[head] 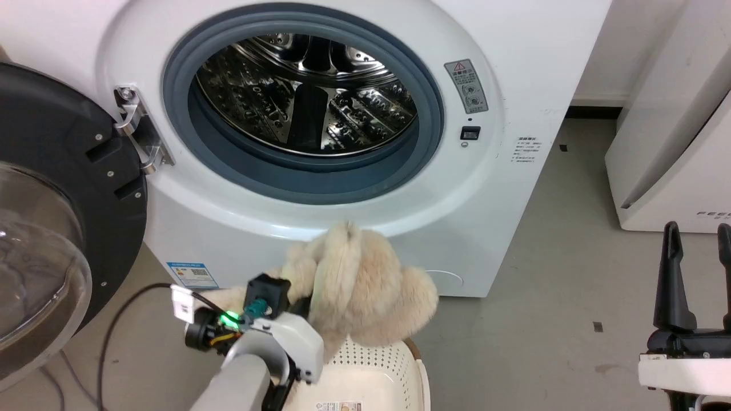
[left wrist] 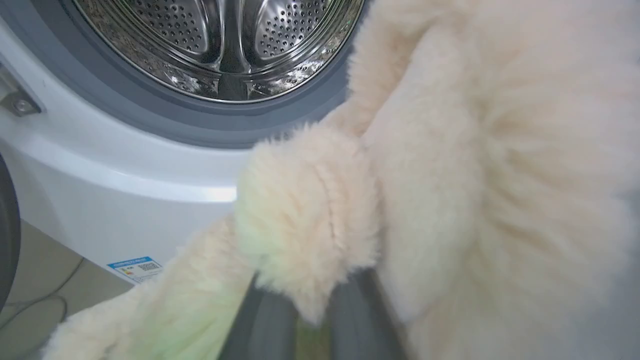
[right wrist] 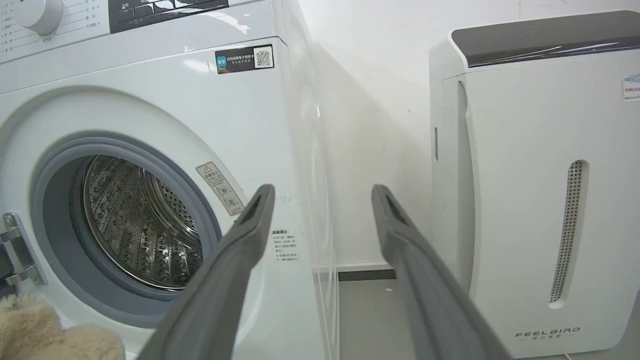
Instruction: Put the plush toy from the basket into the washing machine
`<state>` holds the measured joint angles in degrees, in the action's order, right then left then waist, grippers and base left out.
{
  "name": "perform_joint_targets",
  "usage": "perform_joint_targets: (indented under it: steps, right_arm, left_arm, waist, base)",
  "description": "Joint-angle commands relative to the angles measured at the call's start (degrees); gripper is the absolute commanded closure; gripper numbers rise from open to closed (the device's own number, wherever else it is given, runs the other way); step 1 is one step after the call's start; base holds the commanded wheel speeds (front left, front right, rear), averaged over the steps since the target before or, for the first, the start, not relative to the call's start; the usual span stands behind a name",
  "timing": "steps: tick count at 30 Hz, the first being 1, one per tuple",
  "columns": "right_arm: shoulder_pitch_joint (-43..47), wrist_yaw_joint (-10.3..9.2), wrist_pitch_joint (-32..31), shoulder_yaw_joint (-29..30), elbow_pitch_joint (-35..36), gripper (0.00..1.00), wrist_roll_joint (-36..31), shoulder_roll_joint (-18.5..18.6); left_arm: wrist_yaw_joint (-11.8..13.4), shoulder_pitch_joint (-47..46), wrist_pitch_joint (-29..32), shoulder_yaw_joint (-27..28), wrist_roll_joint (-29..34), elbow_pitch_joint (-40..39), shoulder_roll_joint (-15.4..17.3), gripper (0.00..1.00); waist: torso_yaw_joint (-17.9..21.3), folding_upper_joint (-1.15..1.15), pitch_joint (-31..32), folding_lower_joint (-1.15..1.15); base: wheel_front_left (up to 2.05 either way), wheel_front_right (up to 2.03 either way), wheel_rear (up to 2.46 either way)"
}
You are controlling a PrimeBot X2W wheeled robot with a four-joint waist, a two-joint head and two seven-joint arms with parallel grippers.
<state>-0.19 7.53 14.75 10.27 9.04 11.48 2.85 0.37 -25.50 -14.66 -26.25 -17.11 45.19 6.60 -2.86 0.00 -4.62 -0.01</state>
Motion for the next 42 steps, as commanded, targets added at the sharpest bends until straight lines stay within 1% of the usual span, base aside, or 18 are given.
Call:
perform_joint_targets:
  steps: [1,5,10,18,27,33,37,42]
  right_arm:
    - [0.94,-0.04,0.25,-0.04,-0.03,0.00,0.21,0.03]
    - [0.90,-0.04,0.25,-0.24,0.08,0.00,0.21,0.03]
    - [0.11,-0.04,0.25,-0.53,0.11,0.00,0.22,0.03]
    - [-2.11,-0.04,0.25,-0.80,0.54,0.00,0.37,0.03]
    - [-6.58,-0.04,0.25,-0.66,1.45,0.00,0.61,0.03]
    - [-9.79,-0.04,0.25,-0.73,1.83,0.00,1.44,0.03]
    - [-11.79,-0.04,0.25,-1.15,1.97,0.00,2.33,0.03]
    - [-14.23,-0.04,0.25,-2.28,2.24,0.00,3.81,0.03]
  left_arm:
    - [0.53,0.47,-0.33,0.74,0.49,-1.94,0.40,1.00]
    - [1.66,0.48,-0.33,3.02,0.99,-6.99,0.92,1.00]
    - [2.37,-1.06,-0.33,5.74,1.87,-11.44,1.19,1.00]
    - [3.44,-6.22,-0.33,11.07,3.07,-14.46,1.37,1.00]
    - [3.63,-14.70,-0.33,17.32,4.54,-11.95,3.05,1.00]
    - [4.41,-20.95,-0.33,19.76,6.44,-9.98,4.14,1.00]
    - [4.40,-25.57,-0.34,20.75,7.61,-8.61,5.15,1.00]
    - [4.17,-32.38,-0.34,22.22,8.55,-5.55,7.72,1.00]
  waist:
    - [0.13,0.00,0.24,0.01]
    - [0.52,0.00,0.34,0.01]
    - [1.72,0.00,-0.38,0.01]
    - [4.60,0.00,-3.86,0.01]
    - [8.82,0.00,-12.57,0.01]
    - [11.56,0.00,-18.35,0.01]
    - [13.42,0.00,-21.50,0.01]
    - [16.49,0.00,-25.72,0.01]
  base:
    - [0.00,0.00,0.00]
    - [0.00,0.00,0.00]
    - [0.00,0.00,0.00]
    - [0.00,0.00,0.00]
    - [0.00,0.00,0.00]
    - [0.00,0.00,0.00]
    - [0.00,0.00,0.00]
    - [0.00,0.00,0.00]
